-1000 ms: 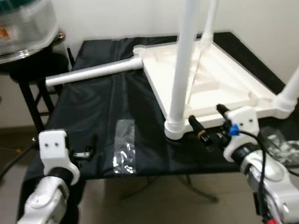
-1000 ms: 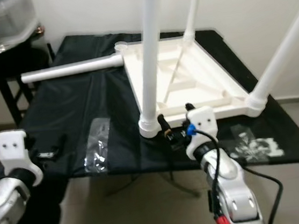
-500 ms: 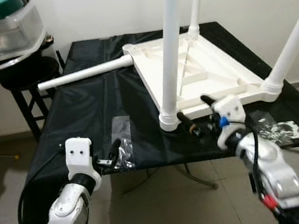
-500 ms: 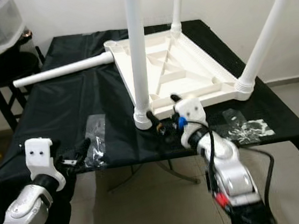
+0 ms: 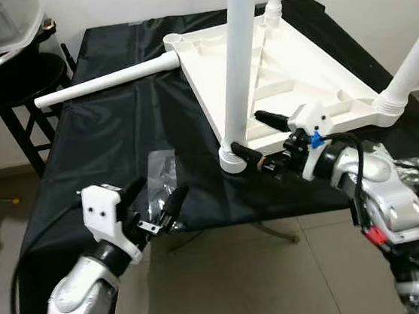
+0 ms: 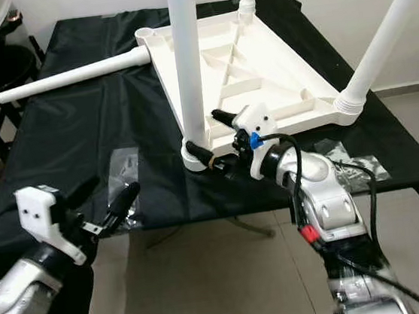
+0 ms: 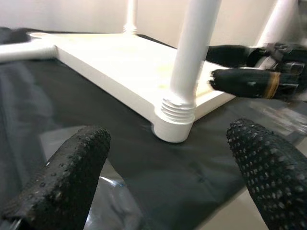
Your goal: Building children table
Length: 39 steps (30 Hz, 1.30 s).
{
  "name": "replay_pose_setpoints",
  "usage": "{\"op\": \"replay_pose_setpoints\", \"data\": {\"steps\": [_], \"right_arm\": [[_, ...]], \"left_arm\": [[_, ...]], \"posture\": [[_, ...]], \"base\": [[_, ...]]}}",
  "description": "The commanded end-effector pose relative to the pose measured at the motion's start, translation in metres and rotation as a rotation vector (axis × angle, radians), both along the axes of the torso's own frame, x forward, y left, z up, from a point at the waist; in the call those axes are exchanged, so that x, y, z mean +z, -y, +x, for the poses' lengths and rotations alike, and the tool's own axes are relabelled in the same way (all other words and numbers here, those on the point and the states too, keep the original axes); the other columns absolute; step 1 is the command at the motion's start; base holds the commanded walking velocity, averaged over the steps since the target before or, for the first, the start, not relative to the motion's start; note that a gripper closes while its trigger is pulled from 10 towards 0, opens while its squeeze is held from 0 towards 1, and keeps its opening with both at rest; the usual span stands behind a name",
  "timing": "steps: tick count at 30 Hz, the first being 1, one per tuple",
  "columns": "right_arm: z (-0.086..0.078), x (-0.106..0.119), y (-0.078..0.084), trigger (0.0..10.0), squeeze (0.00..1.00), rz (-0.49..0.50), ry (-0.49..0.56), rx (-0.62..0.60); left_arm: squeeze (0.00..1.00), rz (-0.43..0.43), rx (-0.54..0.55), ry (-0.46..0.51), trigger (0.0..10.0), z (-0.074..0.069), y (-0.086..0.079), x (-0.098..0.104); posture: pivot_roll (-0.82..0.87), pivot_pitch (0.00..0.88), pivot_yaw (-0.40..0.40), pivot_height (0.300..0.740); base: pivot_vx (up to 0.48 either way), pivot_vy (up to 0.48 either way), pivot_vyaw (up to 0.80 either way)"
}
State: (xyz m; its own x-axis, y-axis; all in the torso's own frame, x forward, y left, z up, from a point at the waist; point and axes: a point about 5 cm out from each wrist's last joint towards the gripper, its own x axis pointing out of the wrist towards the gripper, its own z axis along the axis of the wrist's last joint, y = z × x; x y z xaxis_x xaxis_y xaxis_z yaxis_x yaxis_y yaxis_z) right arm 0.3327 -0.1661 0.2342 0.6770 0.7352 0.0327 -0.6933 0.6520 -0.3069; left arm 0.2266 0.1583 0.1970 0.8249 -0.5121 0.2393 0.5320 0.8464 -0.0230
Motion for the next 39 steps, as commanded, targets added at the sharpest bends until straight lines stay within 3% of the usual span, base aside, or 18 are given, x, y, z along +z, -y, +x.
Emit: {"op": "replay_pose_setpoints", "data": {"steps": [1, 4, 6, 10, 16, 19, 26, 27, 28, 39], "right_arm": [[0.005, 0.002, 0.002, 10.0, 0.0, -0.018, 0.01, 0.012], [0.013, 0.014, 0.006, 10.0, 0.0, -0.027, 0.042, -0.001], [0.02, 0.027, 0.009, 10.0, 0.0, -0.03, 0.068, -0.001], [0.022, 0.033, 0.009, 10.0, 0.0, -0.029, 0.073, 0.016], [0.023, 0.035, 0.006, 10.0, 0.0, -0.032, 0.055, 0.08], [0.03, 0.04, -0.005, 10.0, 0.0, 0.01, 0.038, 0.176], [0.033, 0.041, -0.008, 10.0, 0.0, 0.022, 0.036, 0.188], [0.035, 0.039, -0.011, 7.5, 0.0, 0.015, 0.026, 0.2], [0.038, 0.037, -0.014, 0.0, 0.0, -0.005, 0.016, 0.213], [0.042, 0.048, -0.01, 0.0, 0.0, -0.055, 0.037, 0.21]], "left_arm": [[0.0, 0.012, -0.068, -0.003, 10.0, -0.006, 0.0, 0.002], [0.0, 0.034, -0.144, 0.01, 10.0, -0.012, 0.0, 0.008], [0.0, 0.098, -0.198, 0.03, 10.0, -0.019, 0.0, 0.011], [0.0, 0.135, -0.224, 0.045, 10.0, -0.023, 0.001, 0.013], [0.0, 0.14, -0.227, 0.063, 10.0, -0.026, 0.002, 0.017], [0.0, 0.127, -0.241, 0.094, 10.0, -0.029, 0.01, 0.026], [0.0, 0.126, -0.245, 0.1, 10.0, -0.03, 0.012, 0.029], [0.0, 0.123, -0.247, 0.107, 10.0, -0.032, 0.014, 0.031], [0.0, 0.124, -0.248, 0.116, 10.0, -0.033, 0.014, 0.034], [0.0, 0.125, -0.242, 0.134, 10.0, -0.035, 0.016, 0.041]], "posture": [[0.02, 0.269, -0.04, 0.74], [0.02, 0.278, -0.049, 0.74], [0.03, 0.286, -0.058, 0.74], [0.03, 0.29, -0.062, 0.74], [0.03, 0.295, -0.065, 0.74], [0.04, 0.303, -0.072, 0.74], [0.04, 0.305, -0.072, 0.74], [0.05, 0.308, -0.076, 0.74], [0.06, 0.312, -0.078, 0.74], [0.04, 0.318, -0.083, 0.74]], "base": [[0.0, 0.0, 0.0], [0.0, 0.0, 0.0], [0.0, 0.0, 0.0], [0.0, 0.0, 0.0], [0.0, 0.0, 0.0], [0.0, 0.0, 0.0], [0.0, 0.0, 0.0], [0.0, 0.0, 0.0], [0.0, 0.0, 0.0], [0.0, 0.0, 0.0]]}}
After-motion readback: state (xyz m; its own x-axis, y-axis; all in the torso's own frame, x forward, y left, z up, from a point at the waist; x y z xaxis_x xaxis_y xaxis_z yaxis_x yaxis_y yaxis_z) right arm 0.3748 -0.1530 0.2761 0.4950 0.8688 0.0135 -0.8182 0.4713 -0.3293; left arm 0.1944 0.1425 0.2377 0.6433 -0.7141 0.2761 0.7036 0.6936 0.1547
